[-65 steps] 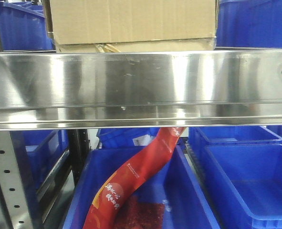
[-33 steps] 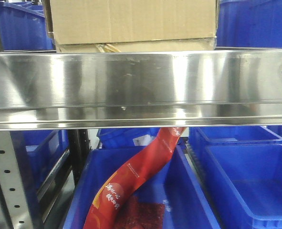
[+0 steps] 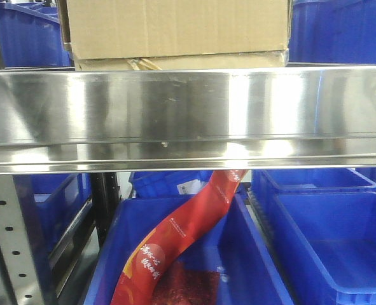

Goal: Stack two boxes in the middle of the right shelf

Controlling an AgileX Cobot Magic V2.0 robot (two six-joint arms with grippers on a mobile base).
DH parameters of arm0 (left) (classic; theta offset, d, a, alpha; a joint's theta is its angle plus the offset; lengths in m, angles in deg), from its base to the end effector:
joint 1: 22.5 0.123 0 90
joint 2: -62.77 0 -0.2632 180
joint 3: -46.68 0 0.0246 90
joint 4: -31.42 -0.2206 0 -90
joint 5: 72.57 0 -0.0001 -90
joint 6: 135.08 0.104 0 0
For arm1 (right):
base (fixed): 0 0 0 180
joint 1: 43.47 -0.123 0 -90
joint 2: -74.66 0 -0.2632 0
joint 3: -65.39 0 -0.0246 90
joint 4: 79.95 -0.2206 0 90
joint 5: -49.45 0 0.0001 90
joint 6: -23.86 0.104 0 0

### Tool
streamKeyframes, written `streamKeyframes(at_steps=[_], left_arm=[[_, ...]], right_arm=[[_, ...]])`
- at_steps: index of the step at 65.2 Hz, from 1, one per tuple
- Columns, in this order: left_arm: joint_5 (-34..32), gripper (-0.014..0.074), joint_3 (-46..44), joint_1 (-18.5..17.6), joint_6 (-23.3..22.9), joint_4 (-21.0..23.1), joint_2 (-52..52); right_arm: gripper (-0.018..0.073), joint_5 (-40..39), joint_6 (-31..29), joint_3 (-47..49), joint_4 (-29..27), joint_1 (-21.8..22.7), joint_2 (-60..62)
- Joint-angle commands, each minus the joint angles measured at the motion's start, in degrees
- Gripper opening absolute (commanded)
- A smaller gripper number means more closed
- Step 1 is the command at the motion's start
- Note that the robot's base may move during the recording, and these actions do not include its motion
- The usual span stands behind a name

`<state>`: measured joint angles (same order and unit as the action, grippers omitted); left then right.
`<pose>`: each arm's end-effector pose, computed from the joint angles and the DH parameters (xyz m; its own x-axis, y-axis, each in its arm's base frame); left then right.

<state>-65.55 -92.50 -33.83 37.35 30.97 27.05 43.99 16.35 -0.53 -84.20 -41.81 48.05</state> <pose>0.0966 -0.0192 0.3635 0.0849 -0.1435 -0.9860 0.2077 0.9704 -0.1233 0.0900 -0.0033 0.2609 0.0487 -0.0586 -0.9971 0.0389 0.9976 -0.0568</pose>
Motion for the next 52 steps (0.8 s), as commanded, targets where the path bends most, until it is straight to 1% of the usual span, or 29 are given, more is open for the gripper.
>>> streamKeyframes(at_steps=[1, 8, 15, 20, 23, 24, 52], left_arm=[[-0.7, -0.0099, 0.1, 0.4, 0.1, 0.1, 0.3], [-0.7, -0.0099, 0.1, 0.4, 0.1, 0.1, 0.3], [-0.7, -0.0099, 0.1, 0.4, 0.1, 0.1, 0.3], [-0.7, -0.0099, 0.1, 0.4, 0.1, 0.1, 0.3], [-0.7, -0.0099, 0.1, 0.4, 0.1, 0.1, 0.3], [-0.7, -0.0099, 0.1, 0.4, 0.1, 0.1, 0.3], [-1.0, -0.0099, 0.1, 0.4, 0.1, 0.1, 0.1]], right_arm=[[-0.0166, 1.6, -0.4, -2.8, -0.4, 0.6, 3.7], [-0.0166, 4.9, 3.6, -5.6, -0.3, 0.6, 8.5], [-0.0166, 3.8, 3.5, -9.7, 0.2, 0.6, 13.2], [-0.0166, 3.4, 6.2, -10.6, 0.8, 0.6, 17.8], [-0.0166, 7.4, 7.1, -10.6, 1.8, 0.7, 18.2], [-0.0166, 7.6, 7.5, -10.6, 2.2, 0.7, 18.2], [-0.0166, 7.2, 7.5, -10.6, 2.5, 0.7, 18.2]])
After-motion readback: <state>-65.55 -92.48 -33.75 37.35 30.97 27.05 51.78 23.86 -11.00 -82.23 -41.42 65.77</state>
